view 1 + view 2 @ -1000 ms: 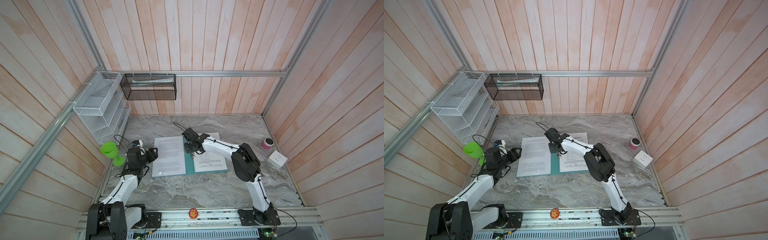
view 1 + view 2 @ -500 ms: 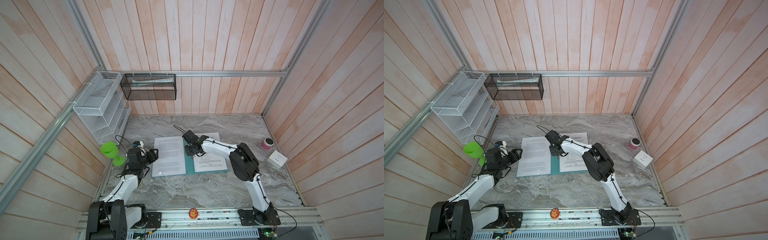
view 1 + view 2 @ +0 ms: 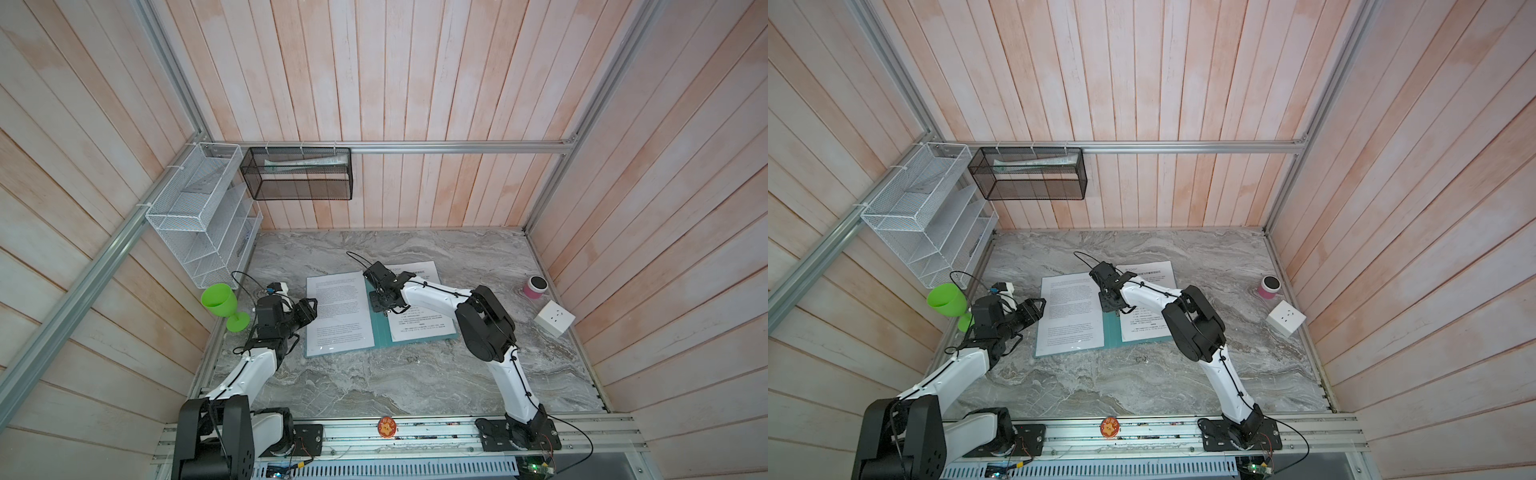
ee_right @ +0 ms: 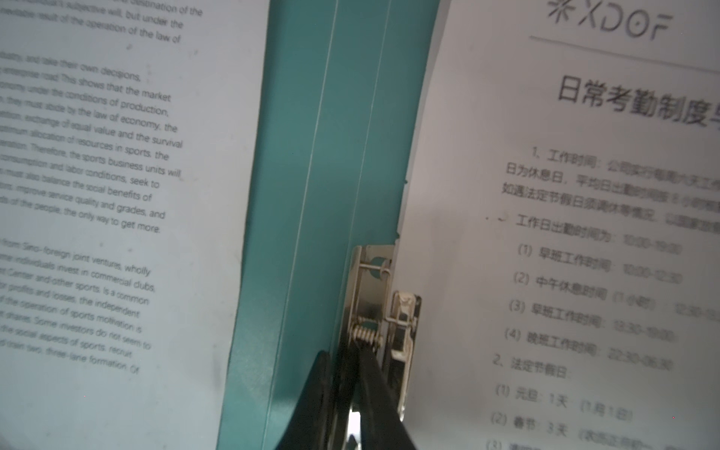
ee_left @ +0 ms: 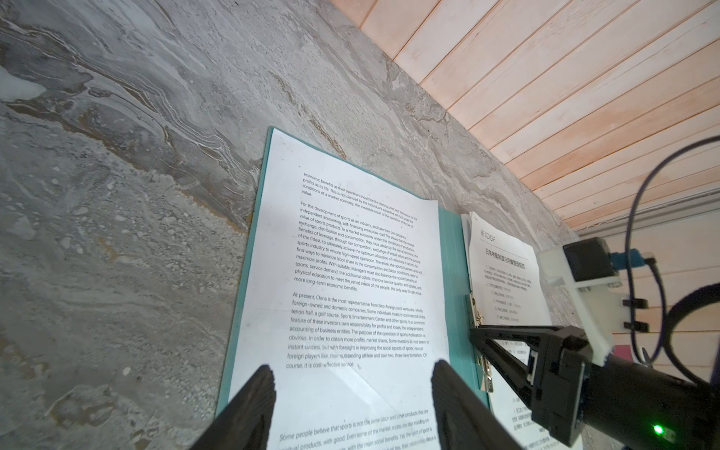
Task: Put the files into the folder
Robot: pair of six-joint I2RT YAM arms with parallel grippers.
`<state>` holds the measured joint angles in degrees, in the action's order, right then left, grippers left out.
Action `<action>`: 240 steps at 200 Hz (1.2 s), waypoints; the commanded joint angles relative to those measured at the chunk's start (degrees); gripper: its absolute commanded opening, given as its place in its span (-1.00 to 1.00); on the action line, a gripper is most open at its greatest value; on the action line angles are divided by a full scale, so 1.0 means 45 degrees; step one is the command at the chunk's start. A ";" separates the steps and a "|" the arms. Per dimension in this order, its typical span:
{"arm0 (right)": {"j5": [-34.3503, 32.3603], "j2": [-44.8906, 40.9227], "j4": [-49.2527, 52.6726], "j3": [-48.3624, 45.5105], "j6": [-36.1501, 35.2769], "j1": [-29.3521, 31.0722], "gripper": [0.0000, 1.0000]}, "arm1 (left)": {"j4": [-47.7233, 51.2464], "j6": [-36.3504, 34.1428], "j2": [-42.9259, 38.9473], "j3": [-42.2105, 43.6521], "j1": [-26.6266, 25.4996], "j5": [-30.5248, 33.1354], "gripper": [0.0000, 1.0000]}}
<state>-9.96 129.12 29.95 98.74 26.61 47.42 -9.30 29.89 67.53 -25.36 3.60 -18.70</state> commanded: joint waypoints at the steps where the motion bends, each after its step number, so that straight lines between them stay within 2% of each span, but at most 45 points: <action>1: -0.0145 0.0263 0.0398 -0.0917 0.0416 -0.0303 -0.70 | -0.0355 -0.0001 0.0148 0.0032 0.0051 -0.0217 0.32; 76: -0.0115 -0.1425 -0.0467 -0.3500 0.1274 -0.1293 -0.75 | -0.0449 0.0035 0.0457 0.0004 0.0041 -0.0239 0.32; 108: 0.0761 -0.2013 -0.1182 -0.4421 0.1736 -0.1436 -0.75 | -0.0428 0.0001 0.0912 -0.0110 -0.0201 -0.0166 0.32; 142: 0.0554 -0.2353 -0.1432 -0.5025 0.2238 -0.1529 -0.74 | 0.0733 -0.0316 0.1811 -0.0691 -0.1067 0.0151 0.39; 174: 0.0898 -0.2780 -0.2128 -0.6053 0.2718 -0.1884 -0.75 | 0.1554 0.0094 0.1746 -0.0387 -0.1698 0.0250 0.42; 188: 0.0928 -0.2854 -0.2230 -0.6207 0.2738 -0.1924 -0.76 | 0.2314 0.0163 0.1752 -0.0385 -0.1824 0.0626 0.43; 240: 0.1774 -0.2990 -0.2998 -0.6781 0.2635 -0.2022 -0.76 | 0.3729 -0.0169 0.2046 -0.0926 -0.1991 0.0422 0.43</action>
<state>-5.21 113.60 11.90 71.29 37.93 38.74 3.77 30.41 75.70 -27.77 -4.97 -17.47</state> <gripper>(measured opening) 0.125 0.715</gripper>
